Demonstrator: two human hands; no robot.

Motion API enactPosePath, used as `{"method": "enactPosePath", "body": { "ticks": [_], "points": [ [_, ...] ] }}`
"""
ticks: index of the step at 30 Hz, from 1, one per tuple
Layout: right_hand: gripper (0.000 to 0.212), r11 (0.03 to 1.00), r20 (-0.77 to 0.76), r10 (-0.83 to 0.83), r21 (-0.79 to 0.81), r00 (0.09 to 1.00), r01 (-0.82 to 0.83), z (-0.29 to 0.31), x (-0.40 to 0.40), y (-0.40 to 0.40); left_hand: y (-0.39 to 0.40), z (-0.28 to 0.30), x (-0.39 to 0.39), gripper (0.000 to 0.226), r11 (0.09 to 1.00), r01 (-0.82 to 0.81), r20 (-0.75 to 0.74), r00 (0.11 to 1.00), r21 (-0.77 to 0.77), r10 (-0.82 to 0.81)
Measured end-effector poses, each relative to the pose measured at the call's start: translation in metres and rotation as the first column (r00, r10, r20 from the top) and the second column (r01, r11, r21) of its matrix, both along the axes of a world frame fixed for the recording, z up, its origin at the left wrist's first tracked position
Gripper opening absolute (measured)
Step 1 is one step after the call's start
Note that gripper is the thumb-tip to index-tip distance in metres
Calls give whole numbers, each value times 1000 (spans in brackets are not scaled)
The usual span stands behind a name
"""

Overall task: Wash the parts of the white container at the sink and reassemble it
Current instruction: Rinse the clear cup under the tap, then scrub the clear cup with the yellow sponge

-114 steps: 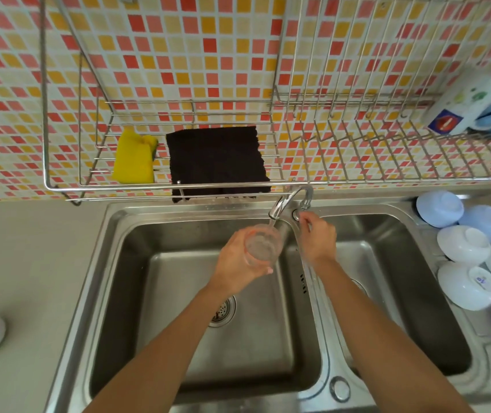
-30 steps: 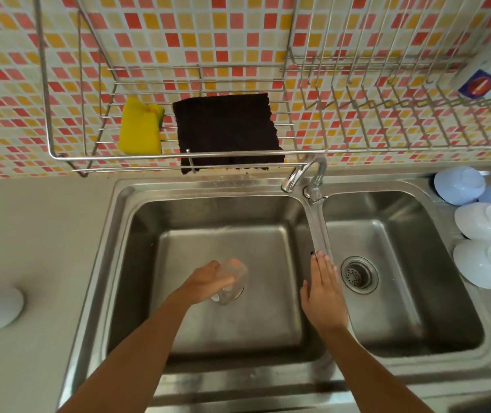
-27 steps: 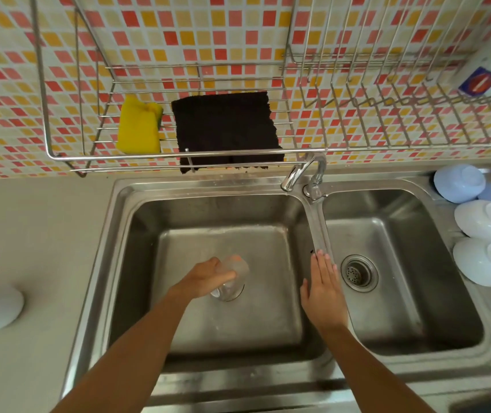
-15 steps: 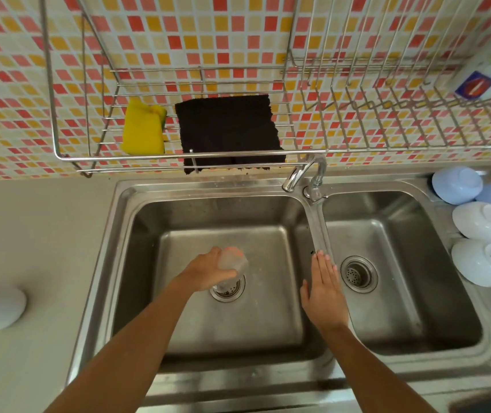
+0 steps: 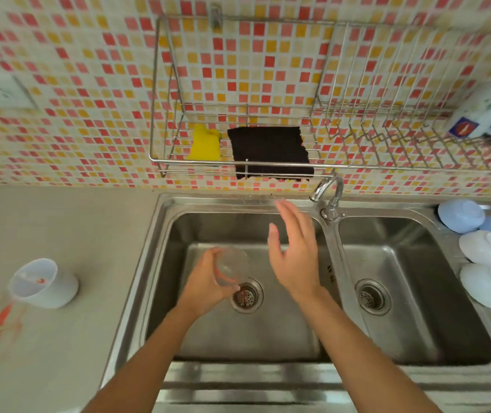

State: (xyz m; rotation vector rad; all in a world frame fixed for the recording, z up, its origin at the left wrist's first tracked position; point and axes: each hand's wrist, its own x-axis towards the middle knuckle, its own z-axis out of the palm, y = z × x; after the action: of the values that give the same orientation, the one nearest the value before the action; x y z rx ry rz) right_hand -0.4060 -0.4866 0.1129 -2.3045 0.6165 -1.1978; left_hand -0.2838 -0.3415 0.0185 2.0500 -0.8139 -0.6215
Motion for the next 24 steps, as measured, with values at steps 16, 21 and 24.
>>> {"method": "enactPosePath", "body": {
  "ticks": [16, 21, 24],
  "points": [
    [49, 969, -634, 105, 238, 766, 64, 135, 184, -2, 34, 92, 66, 80, 970, 45, 180, 984, -239, -2],
    [26, 951, -608, 101, 292, 787, 104, 133, 190, -2, 47, 86, 72, 82, 965, 88, 171, 984, -247, -46],
    [30, 942, -541, 82, 315, 837, 111, 134, 188, -4, 53, 81, 75, 84, 966, 72, 144, 989, -247, -37]
  ]
}}
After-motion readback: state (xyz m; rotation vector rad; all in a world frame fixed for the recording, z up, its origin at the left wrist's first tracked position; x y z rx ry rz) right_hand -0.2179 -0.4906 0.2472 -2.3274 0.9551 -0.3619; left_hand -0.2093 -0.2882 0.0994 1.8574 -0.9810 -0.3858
